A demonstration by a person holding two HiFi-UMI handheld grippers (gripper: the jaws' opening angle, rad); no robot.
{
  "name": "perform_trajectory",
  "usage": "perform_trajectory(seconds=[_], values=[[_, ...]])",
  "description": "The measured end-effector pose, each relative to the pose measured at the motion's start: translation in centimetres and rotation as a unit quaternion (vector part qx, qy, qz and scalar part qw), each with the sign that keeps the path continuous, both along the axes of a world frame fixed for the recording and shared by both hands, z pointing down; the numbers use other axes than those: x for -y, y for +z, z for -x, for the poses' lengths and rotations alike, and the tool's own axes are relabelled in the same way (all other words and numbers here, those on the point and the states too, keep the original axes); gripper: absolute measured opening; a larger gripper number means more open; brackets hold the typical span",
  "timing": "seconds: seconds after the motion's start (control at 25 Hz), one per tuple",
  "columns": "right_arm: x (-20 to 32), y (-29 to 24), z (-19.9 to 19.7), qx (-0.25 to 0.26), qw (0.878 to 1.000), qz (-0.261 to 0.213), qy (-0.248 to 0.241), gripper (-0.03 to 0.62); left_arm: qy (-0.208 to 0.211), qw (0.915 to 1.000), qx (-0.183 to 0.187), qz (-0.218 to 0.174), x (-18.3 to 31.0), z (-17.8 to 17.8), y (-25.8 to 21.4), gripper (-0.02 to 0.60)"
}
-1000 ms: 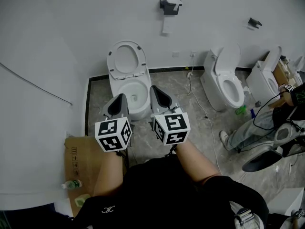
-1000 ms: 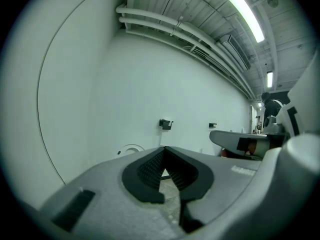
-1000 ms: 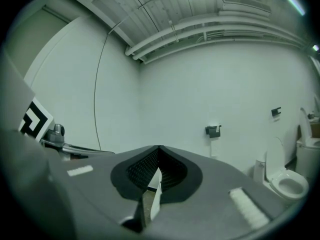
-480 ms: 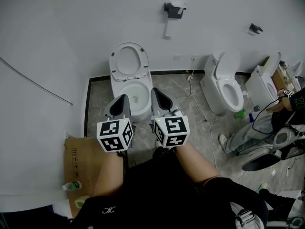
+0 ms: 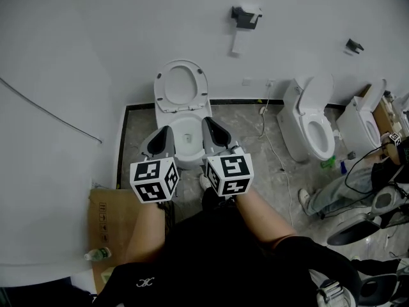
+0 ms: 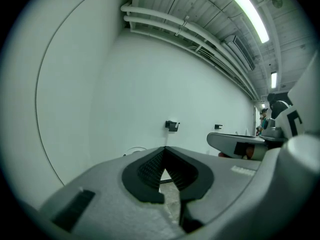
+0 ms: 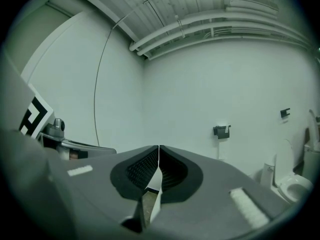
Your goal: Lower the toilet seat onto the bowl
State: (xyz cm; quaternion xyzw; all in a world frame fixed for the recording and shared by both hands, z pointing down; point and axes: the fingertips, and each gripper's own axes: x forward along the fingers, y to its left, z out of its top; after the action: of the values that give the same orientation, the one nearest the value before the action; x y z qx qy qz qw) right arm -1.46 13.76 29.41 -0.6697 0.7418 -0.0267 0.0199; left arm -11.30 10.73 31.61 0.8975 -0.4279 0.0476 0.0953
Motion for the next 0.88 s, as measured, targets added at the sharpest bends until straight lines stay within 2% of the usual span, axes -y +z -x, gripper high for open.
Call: perform_trajectory(seconds=[0.52,0.88], values=[[12.4,1.4,-3.8,0.028,0.999,0.022,-0.016,0.023,-0.019,0.9995,0.022,0.006,11.6,-3.6,0.6,0.006],[21.0,3.1,-6.2,0.032,0.998,0.053,-0.026,0.034,-0.028,0.9986,0.028,0.035,19.7,-5.8,2.0,0.006]])
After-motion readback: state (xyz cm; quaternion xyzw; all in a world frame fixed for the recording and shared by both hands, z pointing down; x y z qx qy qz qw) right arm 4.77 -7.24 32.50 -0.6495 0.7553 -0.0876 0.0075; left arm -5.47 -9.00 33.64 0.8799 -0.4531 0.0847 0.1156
